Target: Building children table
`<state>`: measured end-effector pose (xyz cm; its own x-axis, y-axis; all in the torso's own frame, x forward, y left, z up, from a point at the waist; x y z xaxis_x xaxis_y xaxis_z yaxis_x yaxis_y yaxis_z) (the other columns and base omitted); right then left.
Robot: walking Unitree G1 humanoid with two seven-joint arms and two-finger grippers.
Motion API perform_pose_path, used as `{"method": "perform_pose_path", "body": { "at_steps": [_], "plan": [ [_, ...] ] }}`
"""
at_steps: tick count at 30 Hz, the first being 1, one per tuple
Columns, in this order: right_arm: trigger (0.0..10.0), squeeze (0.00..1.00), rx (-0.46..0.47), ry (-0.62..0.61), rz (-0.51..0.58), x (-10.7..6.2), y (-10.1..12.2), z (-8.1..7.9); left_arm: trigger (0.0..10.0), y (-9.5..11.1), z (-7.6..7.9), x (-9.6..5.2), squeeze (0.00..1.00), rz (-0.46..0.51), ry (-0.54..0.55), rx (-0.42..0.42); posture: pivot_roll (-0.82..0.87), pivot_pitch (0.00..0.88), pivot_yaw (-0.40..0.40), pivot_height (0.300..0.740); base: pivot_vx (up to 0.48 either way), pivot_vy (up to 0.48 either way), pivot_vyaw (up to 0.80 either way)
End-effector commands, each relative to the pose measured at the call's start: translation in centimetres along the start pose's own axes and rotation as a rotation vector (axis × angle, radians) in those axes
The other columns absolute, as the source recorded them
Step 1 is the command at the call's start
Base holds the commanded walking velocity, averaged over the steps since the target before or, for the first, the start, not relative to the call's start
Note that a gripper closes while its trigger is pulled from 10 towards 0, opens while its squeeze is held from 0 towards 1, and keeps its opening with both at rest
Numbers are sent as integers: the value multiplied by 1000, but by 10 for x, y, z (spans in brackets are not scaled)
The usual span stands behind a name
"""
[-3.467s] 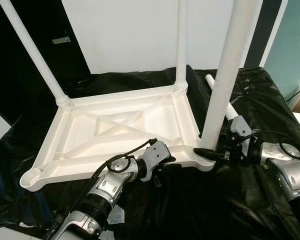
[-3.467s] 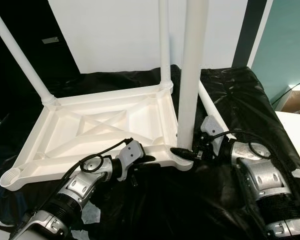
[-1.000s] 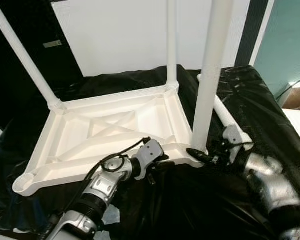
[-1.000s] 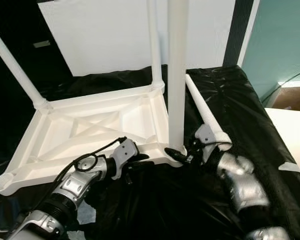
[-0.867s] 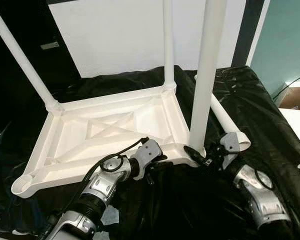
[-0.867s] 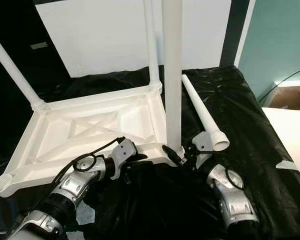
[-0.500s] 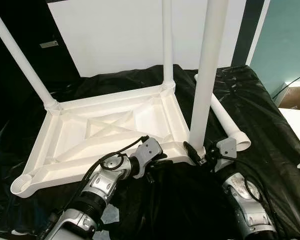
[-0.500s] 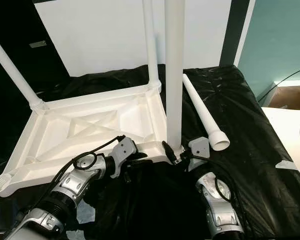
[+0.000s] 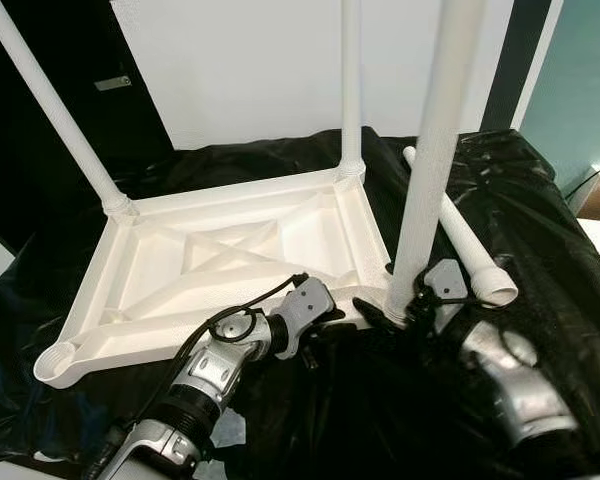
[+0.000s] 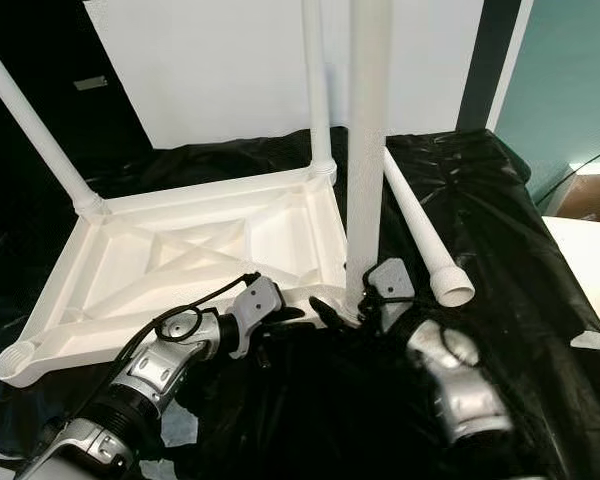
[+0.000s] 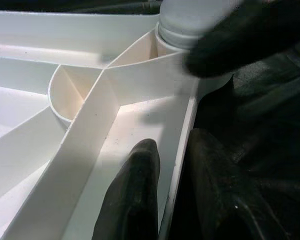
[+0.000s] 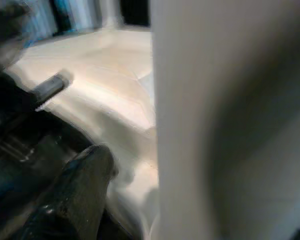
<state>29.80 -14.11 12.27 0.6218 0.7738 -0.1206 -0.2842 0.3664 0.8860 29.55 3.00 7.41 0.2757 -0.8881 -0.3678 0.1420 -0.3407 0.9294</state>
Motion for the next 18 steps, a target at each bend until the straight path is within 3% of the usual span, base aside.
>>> {"method": "perform_pose_path", "body": {
  "at_steps": [1, 4, 5, 6, 14, 18],
  "plan": [
    [10000, 0, -24, 155, 25, 3, 6, -10, 10000, -43, 20, 4, 0, -151, -100, -92, -47, 0, 89, 740, 0, 0, 0],
    [10000, 0, -28, 201, -9, 0, 3, -4, 10000, -43, 20, 4, 0, -150, -98, -94, -41, 0, 86, 740, 0, 0, 0],
    [1686, 0, -50, 242, -48, -3, 0, -3, 10000, -43, 20, 3, 0, -151, -96, -95, -34, 0, 83, 740, 0, 0, 0],
    [0, 0, -75, 275, -74, -5, -3, -2, 10000, -44, 20, 2, 0, -152, -94, -97, -32, 0, 83, 740, 0, 0, 0],
    [0, 0, -72, 311, -102, -5, -4, 2, 10000, -47, 22, 0, 0, -155, -88, -104, -23, 0, 81, 740, 0, 0, 0],
    [0, 0, -1, 252, -78, 0, -5, -2, 10000, -48, 22, 0, 0, -156, -87, -105, -23, 0, 79, 740, 0, 0, 0]
  ]
}}
Point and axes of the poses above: a point about 5 cm out from each wrist's last joint towards the gripper, its own x axis pointing out of the wrist towards the gripper, its own y axis along the axis of the wrist's last joint, z = x × y, the point moved 3 cm from there along x, pointing out of the wrist towards the gripper, and after that the axes turned 8 degrees about -x, right-handed, at the moved point
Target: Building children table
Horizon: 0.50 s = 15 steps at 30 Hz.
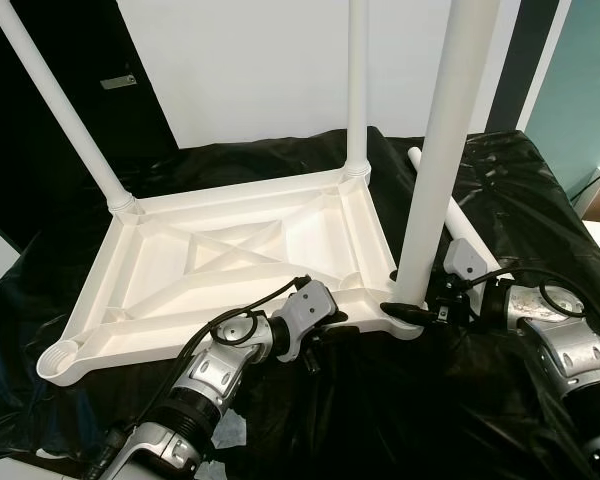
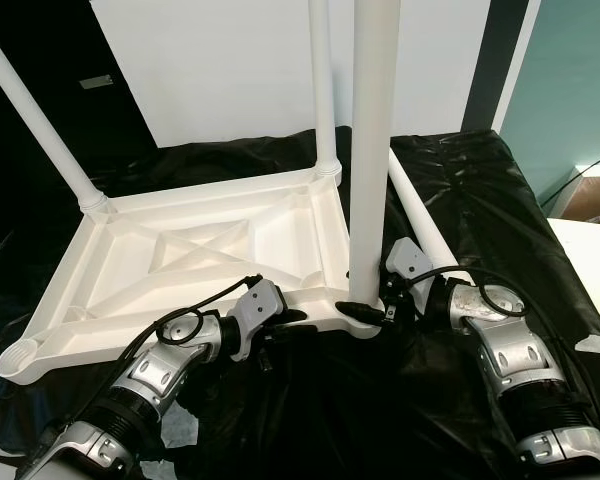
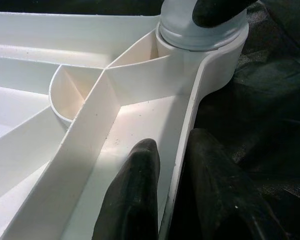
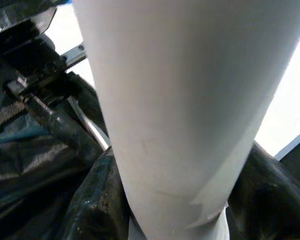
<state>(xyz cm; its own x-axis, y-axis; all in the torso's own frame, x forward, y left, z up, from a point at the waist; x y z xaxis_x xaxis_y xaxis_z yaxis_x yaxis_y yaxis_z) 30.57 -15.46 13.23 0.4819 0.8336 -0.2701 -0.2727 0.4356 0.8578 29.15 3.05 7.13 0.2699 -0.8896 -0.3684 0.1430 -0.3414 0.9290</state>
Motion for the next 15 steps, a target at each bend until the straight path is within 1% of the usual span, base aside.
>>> {"method": "perform_pose_path", "body": {
  "at_steps": [1, 2, 3, 4, 5, 6, 7, 8, 9, 10, 11, 12, 13, 14, 15],
  "plan": [
    [0, 0, 65, 2, 26, 15, -3, -20, 10000, -44, 18, 1, 0, -155, -82, -104, -23, 0, 79, 740, 0, 0, 0],
    [0, 0, 65, 2, 26, 15, -3, -20, 10000, -44, 18, 1, 0, -155, -82, -104, -23, 0, 79, 740, 0, 0, 0],
    [0, 0, 121, -133, 63, 21, -2, -18, 10000, -44, 18, 1, 0, -155, -82, -104, -25, 0, 79, 740, 0, 0, 0],
    [0, 0, 121, -133, 63, 21, -2, -18, 10000, -44, 18, 1, 0, -155, -82, -104, -25, 0, 79, 740, 0, 0, 0],
    [0, 0, 163, -283, 99, 25, -1, -18, 10000, -44, 18, 1, 0, -156, -82, -103, -25, 0, 80, 740, 0, 0, 0],
    [0, 0, 163, -283, 99, 25, -1, -18, 10000, -44, 18, 1, 0, -156, -82, -103, -25, 0, 80, 740, 0, 0, 0],
    [0, 0, 202, -437, 139, 26, 0, -18, 10000, -44, 18, 2, 0, -156, -82, -102, -26, 0, 82, 740, 0, 0, 0],
    [0, 0, 202, -437, 139, 26, 0, -18, 10000, -44, 18, 2, 0, -156, -82, -102, -26, 0, 82, 740, 0, 0, 0],
    [0, 0, 243, -574, 162, 25, 1, -21, 10000, -44, 18, 2, 0, -157, -83, -100, -28, 0, 85, 740, 0, 0, 0],
    [0, 0, 243, -574, 162, 25, 1, -21, 10000, -44, 18, 2, 0, -157, -83, -100, -28, 0, 85, 740, 0, 0, 0],
    [0, 0, 267, -655, 164, 24, 0, -25, 10000, -43, 18, 2, 0, -158, -85, -97, -28, 0, 85, 740, 0, 0, 0],
    [0, 0, 267, -655, 164, 24, 0, -25, 10000, -43, 18, 2, 0, -158, -85, -97, -28, 0, 85, 740, 0, 0, 0],
    [0, 0, 281, -728, 151, 20, -3, -24, 10000, -43, 17, 2, 0, -159, -86, -95, -34, 0, 91, 740, 0, 0, 0],
    [0, 0, 288, -767, 137, 18, -5, -23, 10000, -42, 17, 2, 0, -160, -87, -93, -34, 0, 91, 740, 0, 0, 0],
    [0, 0, 288, -767, 137, 18, -5, -23, 10000, -42, 17, 2, 0, -160, -87, -93, -34, 0, 91, 740, 0, 0, 0]
  ]
}}
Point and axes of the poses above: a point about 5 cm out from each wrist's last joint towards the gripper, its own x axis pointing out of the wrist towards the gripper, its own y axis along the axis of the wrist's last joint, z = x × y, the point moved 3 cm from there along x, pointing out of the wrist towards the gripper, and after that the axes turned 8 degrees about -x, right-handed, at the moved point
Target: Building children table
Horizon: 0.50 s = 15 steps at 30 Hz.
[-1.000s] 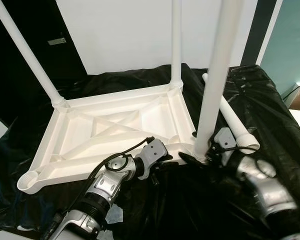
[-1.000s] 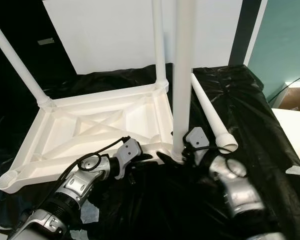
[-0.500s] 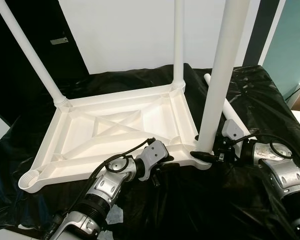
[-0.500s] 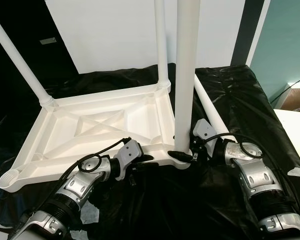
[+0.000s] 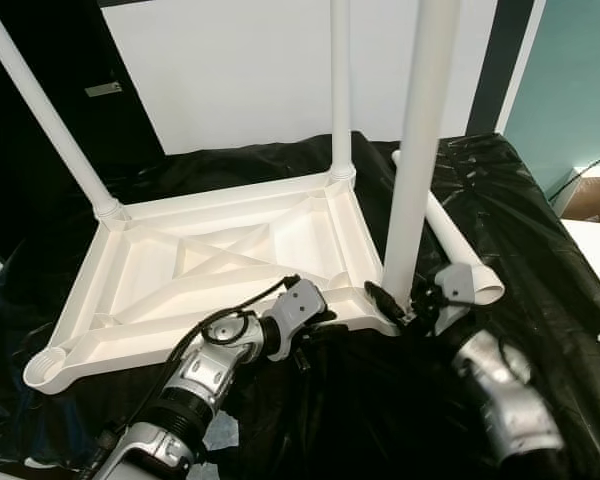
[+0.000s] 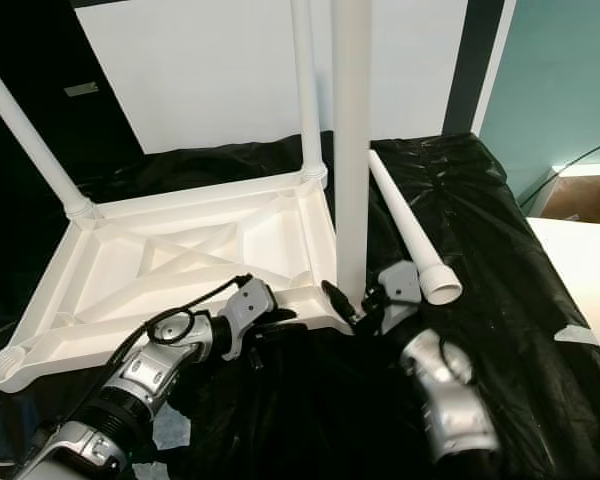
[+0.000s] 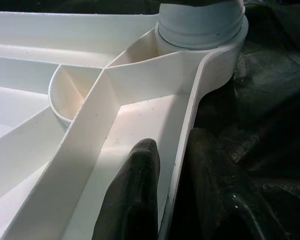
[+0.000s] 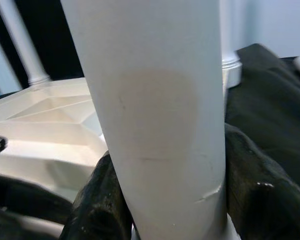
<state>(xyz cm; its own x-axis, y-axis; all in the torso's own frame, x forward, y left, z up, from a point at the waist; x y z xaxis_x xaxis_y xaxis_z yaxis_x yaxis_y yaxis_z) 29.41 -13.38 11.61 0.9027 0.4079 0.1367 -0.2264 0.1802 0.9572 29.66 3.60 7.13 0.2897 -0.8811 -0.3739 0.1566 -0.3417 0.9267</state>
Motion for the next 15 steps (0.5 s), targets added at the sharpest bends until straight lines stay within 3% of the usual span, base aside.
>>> {"method": "perform_pose_path", "body": {
  "at_steps": [1, 5, 6, 8, 9, 10, 11, 14, 15],
  "plan": [
    [0, 0, 23, -83, -21, 1, -4, 6, 10000, -41, 22, 6, 0, -157, -109, -77, -37, 0, 93, 740, 0, 0, 0],
    [0, 0, -10, -138, -30, 4, -2, 9, 10000, -40, 22, 6, 0, -156, -111, -74, -37, 0, 93, 740, 0, 0, 0],
    [2706, 0, -19, -147, -41, 5, -3, 9, 10000, -40, 22, 6, 0, -154, -111, -73, -37, 0, 93, 740, 0, 0, 0],
    [2706, 0, -22, -149, -50, 6, -4, 9, 10000, -39, 22, 7, 0, -154, -110, -73, -38, 0, 94, 740, 0, 0, 0],
    [10000, 0, -10, -126, -62, 7, -5, 6, 10000, -39, 21, 6, 0, -153, -109, -73, -40, 0, 95, 740, 0, 0, 0],
    [10000, 0, -10, -126, -62, 7, -5, 6, 10000, -39, 21, 6, 0, -153, -109, -73, -40, 0, 95, 740, 0, 0, 0],
    [10000, 1000, 25, -81, -51, 8, -4, 2, 10000, -39, 21, 6, 0, -153, -109, -74, -40, 0, 94, 740, 0, 0, 0],
    [10000, 1000, 21, 71, -37, 12, 0, -9, 10000, -39, 20, 6, 0, -153, -108, -73, -44, 0, 90, 740, 0, 0, 0],
    [10000, 1000, 21, 71, -37, 12, 0, -9, 10000, -39, 20, 6, 0, -153, -108, -73, -44, 0, 90, 740, 0, 0, 0]
  ]
}}
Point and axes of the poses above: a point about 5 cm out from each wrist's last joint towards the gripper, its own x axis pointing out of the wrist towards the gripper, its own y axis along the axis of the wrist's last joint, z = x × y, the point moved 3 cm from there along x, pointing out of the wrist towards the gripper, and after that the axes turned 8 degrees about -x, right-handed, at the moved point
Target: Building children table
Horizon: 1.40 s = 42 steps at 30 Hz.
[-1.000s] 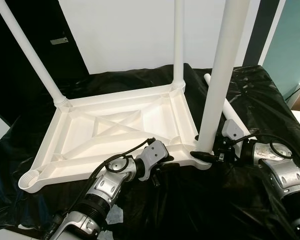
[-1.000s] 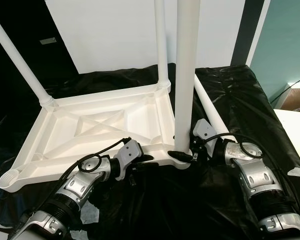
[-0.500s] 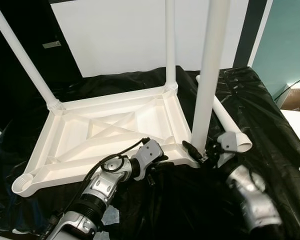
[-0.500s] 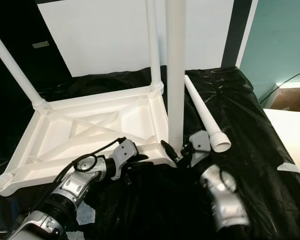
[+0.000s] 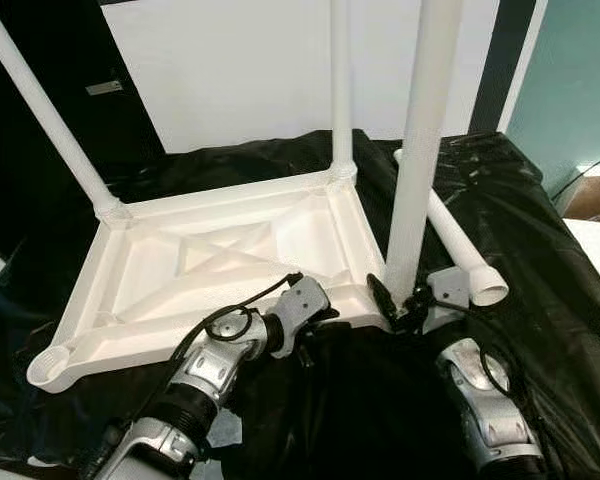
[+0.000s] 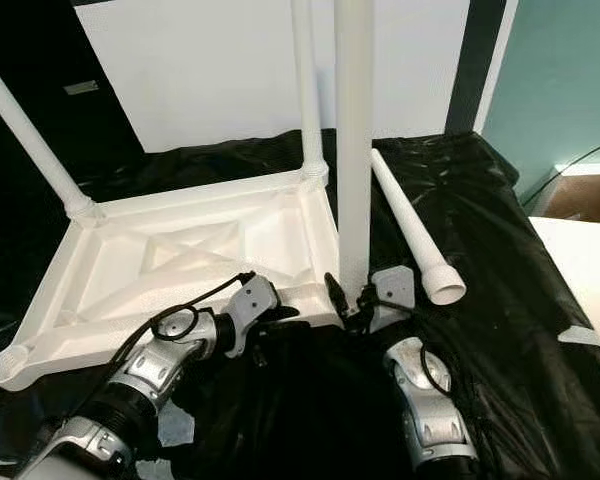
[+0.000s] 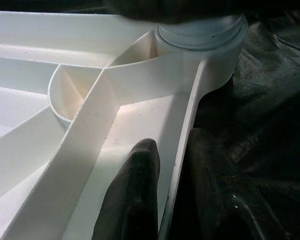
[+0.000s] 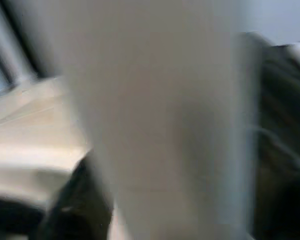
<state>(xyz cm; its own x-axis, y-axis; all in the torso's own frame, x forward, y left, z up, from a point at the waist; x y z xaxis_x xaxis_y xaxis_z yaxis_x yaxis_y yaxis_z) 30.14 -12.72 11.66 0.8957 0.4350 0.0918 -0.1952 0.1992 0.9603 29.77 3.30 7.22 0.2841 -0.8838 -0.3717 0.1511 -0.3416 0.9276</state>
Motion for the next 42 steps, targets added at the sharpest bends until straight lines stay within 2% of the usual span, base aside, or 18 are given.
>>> {"method": "perform_pose_path", "body": {
  "at_steps": [1, 2, 9, 11, 12, 13, 18, 22, 24, 26, 27, 30, 34, 36, 37, 39, 40, 42],
  "plan": [
    [10000, 1000, 3, 64, -2, 4, 1, -6, 10000, -41, 20, 3, 0, -154, -102, -79, -44, 0, 90, 740, 0, 0, 0],
    [10000, 0, -18, 108, -2, 6, 3, -5, 10000, -40, 20, 4, 0, -153, -102, -79, -45, 0, 90, 740, 0, 0, 0],
    [10000, 0, -83, 322, -19, 5, 7, 10, 10000, -40, 20, 4, 0, -151, -102, -79, -46, 0, 90, 740, 0, 0, 0],
    [10000, 0, -115, 427, -52, 1, 8, 21, 10000, -41, 19, 4, 0, -152, -101, -79, -45, 0, 89, 740, 0, 0, 0],
    [7216, 0, -125, 466, -56, 0, 10, 26, 10000, -41, 19, 3, 0, -153, -100, -78, -42, 0, 88, 740, 0, 0, 0],
    [0, 0, -118, 507, -60, -2, 13, 29, 10000, -41, 19, 3, 0, -153, -100, -78, -37, 0, 85, 740, 0, 0, 0],
    [0, 0, -108, 556, -81, -1, 15, 36, 10000, -41, 20, 3, 0, -150, -95, -82, -27, 0, 80, 740, 0, 0, 0],
    [0, 0, -117, 496, -91, 4, 8, 32, 10000, -43, 21, 2, 0, -149, -93, -87, -20, 0, 75, 740, 0, 0, 0],
    [0, 0, -71, 307, -53, 10, 3, 14, 10000, -44, 21, 1, 0, -148, -87, -92, -17, 0, 72, 740, 0, 0, 0],
    [0, 0, -71, 307, -53, 10, 3, 14, 10000, -44, 21, 1, 0, -148, -87, -92, -17, 0, 72, 740, 0, 0, 0],
    [0, 0, -59, 253, -41, 11, 3, 10, 10000, -44, 21, 2, 0, -148, -87, -92, -17, 0, 72, 740, 0, 0, 0],
    [0, 0, -12, 135, -10, 5, 0, -14, 10000, -43, 23, 3, 0, -145, -91, -97, -19, 0, 77, 740, 0, 0, 0],
    [0, 0, -7, 45, -12, 8, 0, -12, 10000, -43, 23, 4, 0, -146, -97, -94, -25, 0, 82, 740, 0, 0, 0],
    [510, 0, -19, 14, -24, 11, -1, -8, 10000, -43, 23, 4, 0, -147, -99, -92, -33, 0, 85, 740, 0, 0, 0],
    [10000, 0, -39, -3, -36, 13, -1, -4, 10000, -42, 24, 4, 0, -142, -119, -106, -33, 0, 85, 740, 0, 0, 0],
    [10000, 0, -54, -7, -44, 13, -1, -1, 10000, -39, 24, 4, 0, -123, -127, -115, -43, 0, 90, 740, 0, 0, 0],
    [10000, 1000, -55, -15, -45, 12, -1, 0, 10000, -34, 22, 4, 16, -92, -124, -127, -48, 0, 93, 740, 0, 0, 0],
    [10000, 1000, -55, -15, -45, 12, -1, 0, 10000, -34, 22, 4, 16, -92, -124, -127, -48, 0, 93, 740, 0, 0, 0]
  ]
}}
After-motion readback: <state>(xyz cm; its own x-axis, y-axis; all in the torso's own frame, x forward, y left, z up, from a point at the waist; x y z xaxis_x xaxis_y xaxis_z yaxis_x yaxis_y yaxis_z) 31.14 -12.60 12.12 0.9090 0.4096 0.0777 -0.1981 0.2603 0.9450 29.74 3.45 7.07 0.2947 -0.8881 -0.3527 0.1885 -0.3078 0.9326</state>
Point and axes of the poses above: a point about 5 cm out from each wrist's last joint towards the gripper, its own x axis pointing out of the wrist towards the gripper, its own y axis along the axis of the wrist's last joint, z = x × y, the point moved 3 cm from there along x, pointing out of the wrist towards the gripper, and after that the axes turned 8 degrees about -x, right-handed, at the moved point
